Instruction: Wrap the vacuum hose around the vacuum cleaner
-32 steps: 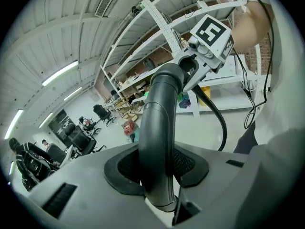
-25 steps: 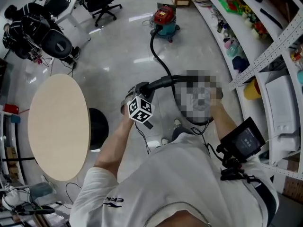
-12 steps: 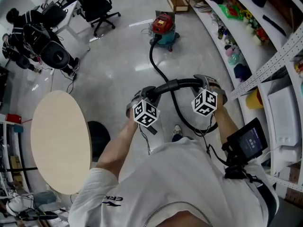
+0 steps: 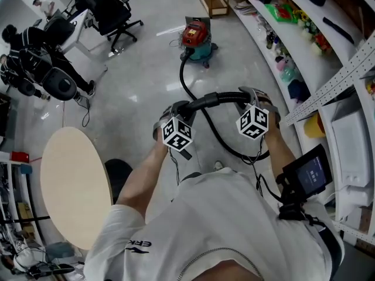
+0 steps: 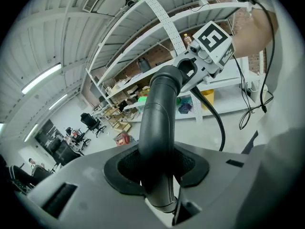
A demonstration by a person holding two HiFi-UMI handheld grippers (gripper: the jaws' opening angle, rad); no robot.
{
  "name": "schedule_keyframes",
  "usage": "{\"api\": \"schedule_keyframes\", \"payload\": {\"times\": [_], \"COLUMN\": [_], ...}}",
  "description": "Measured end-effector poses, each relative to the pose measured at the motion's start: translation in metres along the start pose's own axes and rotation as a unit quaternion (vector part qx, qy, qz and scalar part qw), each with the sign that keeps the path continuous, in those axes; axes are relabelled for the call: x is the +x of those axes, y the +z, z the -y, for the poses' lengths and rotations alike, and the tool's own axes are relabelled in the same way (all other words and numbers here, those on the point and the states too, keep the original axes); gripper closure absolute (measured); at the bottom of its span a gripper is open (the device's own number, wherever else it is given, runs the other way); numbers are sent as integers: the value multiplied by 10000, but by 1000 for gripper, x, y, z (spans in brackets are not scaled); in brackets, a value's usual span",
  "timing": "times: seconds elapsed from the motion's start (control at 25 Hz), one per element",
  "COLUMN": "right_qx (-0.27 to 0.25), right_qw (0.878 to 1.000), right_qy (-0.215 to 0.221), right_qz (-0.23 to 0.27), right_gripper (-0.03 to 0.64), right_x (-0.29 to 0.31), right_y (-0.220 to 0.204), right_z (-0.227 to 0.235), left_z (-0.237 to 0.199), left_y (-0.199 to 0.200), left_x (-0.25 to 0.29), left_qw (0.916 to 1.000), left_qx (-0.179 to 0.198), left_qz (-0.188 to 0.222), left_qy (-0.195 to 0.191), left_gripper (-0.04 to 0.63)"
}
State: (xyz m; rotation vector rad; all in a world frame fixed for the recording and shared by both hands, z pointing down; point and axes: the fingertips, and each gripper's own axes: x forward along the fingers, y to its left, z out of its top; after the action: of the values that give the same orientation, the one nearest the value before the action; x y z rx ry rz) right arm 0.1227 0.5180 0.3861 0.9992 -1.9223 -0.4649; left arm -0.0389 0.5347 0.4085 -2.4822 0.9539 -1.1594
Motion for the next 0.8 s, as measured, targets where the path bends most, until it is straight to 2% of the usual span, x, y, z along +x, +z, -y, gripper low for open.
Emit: {"api": "schedule_keyframes", "payload": {"times": [0.16, 0.44, 0.64, 0.8], "right_qx": [145, 417, 792, 1071], "right_qw": [9990, 9963, 9897, 9785], "right_qy": [-187, -378, -505, -752], "right_qz": [-381, -655, -1077, -1591], "right_gripper": [443, 443, 442, 442], "right_x": [10, 21, 30, 38], "right_y": [-22, -47, -70, -102], "right_z": [19, 42, 50, 60], "left_z": [-22, -48, -65, -93], "left_y": [4, 3, 0, -2], "left_x": [13, 48, 74, 91], "left_qw": [10000, 9995, 9978, 9964], "left_qx": [-6, 13, 17, -27], "left_qz": [-26, 64, 200, 360], "left_qy": [-21, -325, -635, -763], "left_gripper": [465, 465, 465, 465]}}
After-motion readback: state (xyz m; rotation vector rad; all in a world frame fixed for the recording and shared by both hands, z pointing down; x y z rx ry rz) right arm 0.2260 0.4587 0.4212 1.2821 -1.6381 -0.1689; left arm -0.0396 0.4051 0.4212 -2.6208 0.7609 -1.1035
